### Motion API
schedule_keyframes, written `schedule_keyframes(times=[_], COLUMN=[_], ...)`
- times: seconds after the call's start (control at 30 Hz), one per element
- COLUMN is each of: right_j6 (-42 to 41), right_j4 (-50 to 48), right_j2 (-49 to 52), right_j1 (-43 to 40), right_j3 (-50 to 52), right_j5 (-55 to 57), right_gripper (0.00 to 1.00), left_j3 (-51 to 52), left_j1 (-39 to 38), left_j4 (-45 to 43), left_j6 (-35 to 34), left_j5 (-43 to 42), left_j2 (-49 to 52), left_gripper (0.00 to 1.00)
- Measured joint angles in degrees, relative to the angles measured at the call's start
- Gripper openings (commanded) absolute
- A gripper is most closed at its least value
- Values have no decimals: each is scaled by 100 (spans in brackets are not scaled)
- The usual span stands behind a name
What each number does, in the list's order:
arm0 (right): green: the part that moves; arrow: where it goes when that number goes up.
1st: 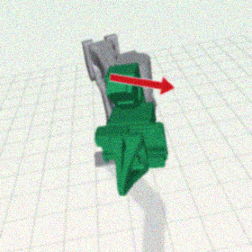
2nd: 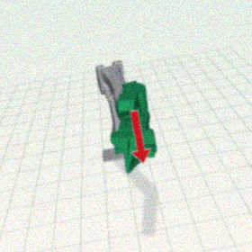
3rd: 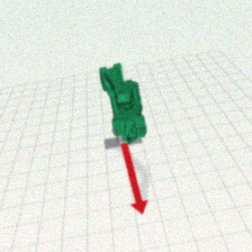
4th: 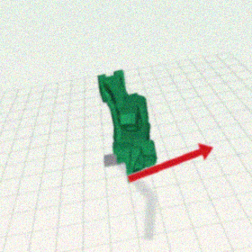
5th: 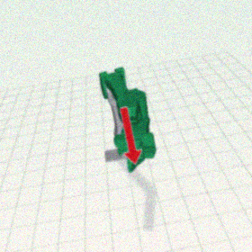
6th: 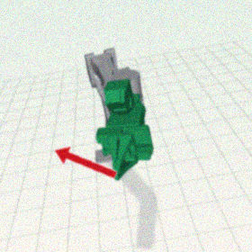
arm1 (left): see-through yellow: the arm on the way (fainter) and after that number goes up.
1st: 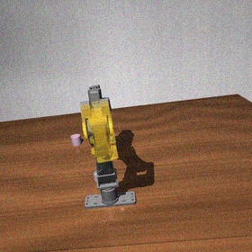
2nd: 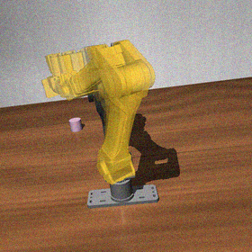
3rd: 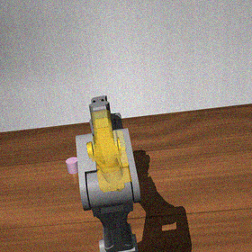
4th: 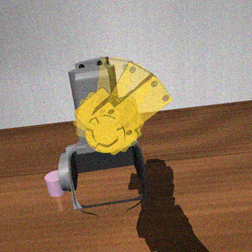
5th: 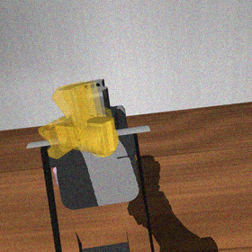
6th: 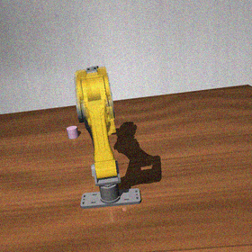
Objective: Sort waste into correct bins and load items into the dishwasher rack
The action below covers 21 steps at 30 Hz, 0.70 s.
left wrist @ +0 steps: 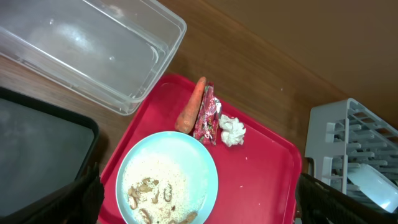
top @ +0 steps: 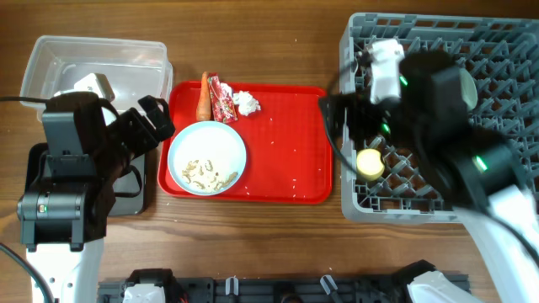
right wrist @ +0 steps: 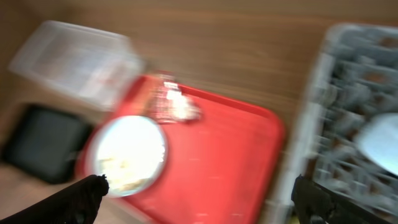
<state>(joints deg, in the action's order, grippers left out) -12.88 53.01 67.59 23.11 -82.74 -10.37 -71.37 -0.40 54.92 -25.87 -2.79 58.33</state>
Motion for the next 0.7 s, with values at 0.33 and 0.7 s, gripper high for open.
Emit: schedule_keyframes(times=[0.33,0.7], right_j6=[382,573], right_j4=[1486,-1611], right_j2=[-1384,-4492], right_j1=[-44,-800], right_j3=[42,3620], right_j5=[647,1661], right_gripper=[100,100], left_j3=[0,-7], left_j1=[0,0], left_j4=[0,-2], left_j6=[0,0], left_j5=[0,0], left_j2=[0,0], left_gripper=[100,100])
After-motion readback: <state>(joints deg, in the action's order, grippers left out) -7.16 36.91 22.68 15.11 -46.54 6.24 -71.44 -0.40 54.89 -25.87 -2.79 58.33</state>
